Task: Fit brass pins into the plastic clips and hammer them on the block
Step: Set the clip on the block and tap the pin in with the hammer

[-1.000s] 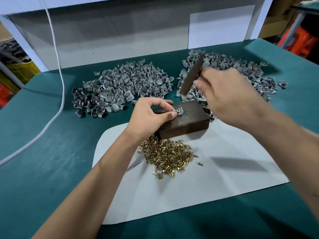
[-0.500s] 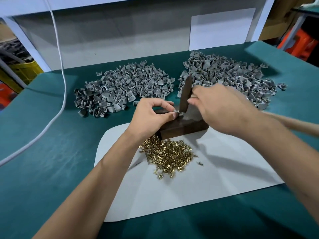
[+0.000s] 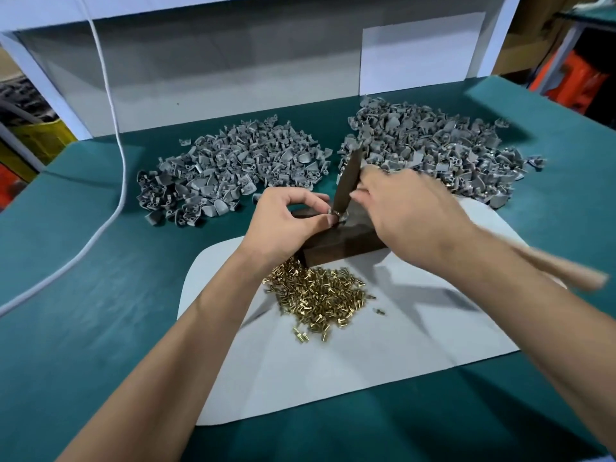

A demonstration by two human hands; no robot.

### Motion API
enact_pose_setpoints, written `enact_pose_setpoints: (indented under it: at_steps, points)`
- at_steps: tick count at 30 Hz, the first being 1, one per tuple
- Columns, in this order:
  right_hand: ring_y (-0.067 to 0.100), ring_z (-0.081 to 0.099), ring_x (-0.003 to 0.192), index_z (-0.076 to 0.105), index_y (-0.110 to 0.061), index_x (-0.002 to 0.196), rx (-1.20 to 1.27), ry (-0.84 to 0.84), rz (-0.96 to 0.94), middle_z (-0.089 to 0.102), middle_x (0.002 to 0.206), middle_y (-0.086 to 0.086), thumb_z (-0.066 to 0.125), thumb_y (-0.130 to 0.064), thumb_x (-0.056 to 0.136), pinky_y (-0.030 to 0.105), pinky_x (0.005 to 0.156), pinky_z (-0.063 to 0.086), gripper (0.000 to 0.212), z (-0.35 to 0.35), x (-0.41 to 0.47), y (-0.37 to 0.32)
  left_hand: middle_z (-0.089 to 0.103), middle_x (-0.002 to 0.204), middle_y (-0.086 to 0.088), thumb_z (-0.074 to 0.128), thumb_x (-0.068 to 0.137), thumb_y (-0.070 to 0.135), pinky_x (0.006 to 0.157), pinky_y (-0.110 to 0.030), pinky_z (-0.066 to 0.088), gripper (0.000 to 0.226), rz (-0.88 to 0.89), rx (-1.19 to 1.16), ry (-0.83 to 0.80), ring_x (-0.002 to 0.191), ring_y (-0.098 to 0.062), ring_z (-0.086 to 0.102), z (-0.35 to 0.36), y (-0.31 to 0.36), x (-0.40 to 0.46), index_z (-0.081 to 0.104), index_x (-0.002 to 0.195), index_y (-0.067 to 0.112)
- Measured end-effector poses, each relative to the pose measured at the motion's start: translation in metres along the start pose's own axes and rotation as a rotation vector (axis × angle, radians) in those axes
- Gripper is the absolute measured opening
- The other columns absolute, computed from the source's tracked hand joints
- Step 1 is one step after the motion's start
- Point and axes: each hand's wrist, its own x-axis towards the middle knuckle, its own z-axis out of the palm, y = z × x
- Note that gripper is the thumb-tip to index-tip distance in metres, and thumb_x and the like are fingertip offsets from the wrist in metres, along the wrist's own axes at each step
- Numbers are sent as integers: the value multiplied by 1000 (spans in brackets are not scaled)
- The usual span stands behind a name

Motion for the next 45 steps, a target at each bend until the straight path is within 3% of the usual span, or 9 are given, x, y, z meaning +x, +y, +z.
enact_pose_setpoints:
  at_steps: [6,11,16,19,26,30,33,41,45]
  points:
    - [31,48,62,49,-21,103,18,165,14,50,69,1,36,-39,107,39,59,42,23,-11,2,9,77,109,-2,86,79,6,96,-41,58,7,10,22,0,103,-10,73,0,-1,2,79,80,8]
    - [36,57,78,53,-22,111,-23,-26,-18,60,84,6,37,-39,108,42,67,44,23,-1,-5,-4,76,109,-6,85,79,2,95,-43,59,9,15,-1,7,100,-15,74,1,-2,0,78,80,6]
    - [32,51,66,55,-19,111,72,218,0,55,75,4,40,-39,108,39,61,41,25,-9,3,1,76,109,-2,86,79,6,97,-39,58,8,23,22,4,102,-10,73,0,-3,3,79,83,7]
    - [37,58,77,48,-25,100,47,-1,26,49,76,1,39,-40,108,40,66,42,19,3,-3,1,76,109,-4,85,79,3,96,-42,59,7,19,-2,-1,102,-11,73,0,-3,1,79,82,6]
    - [15,58,72,62,-28,90,230,16,-119,62,75,-14,59,-42,98,33,62,39,17,-10,-12,33,77,108,-2,84,80,5,101,-42,55,9,56,13,15,104,-8,72,1,-4,-1,80,80,12]
    - [11,64,67,75,-29,87,516,-370,-218,71,75,-9,80,-27,85,25,62,50,6,-28,-21,56,76,114,4,79,86,7,102,-38,53,6,49,17,5,106,-4,70,3,-4,-2,80,82,10]
    - [2,66,63,77,-32,84,510,-552,-141,73,73,-12,84,-6,77,14,60,50,28,-19,-28,63,75,115,8,77,88,8,101,-34,53,7,49,16,-1,106,-3,69,4,-5,-2,79,81,9]
    - [-5,67,73,79,-31,84,260,-408,-107,73,75,-19,88,-24,76,18,72,53,14,-13,-28,64,74,120,7,77,88,8,98,-27,49,9,74,37,-37,109,1,67,5,-3,-3,79,80,13]
    - [-5,63,70,77,-29,83,274,-89,-141,69,72,-20,80,-32,85,16,66,50,5,-10,-18,50,73,123,5,76,88,6,101,-36,52,10,94,19,-48,112,-4,67,6,-2,-4,78,80,12]
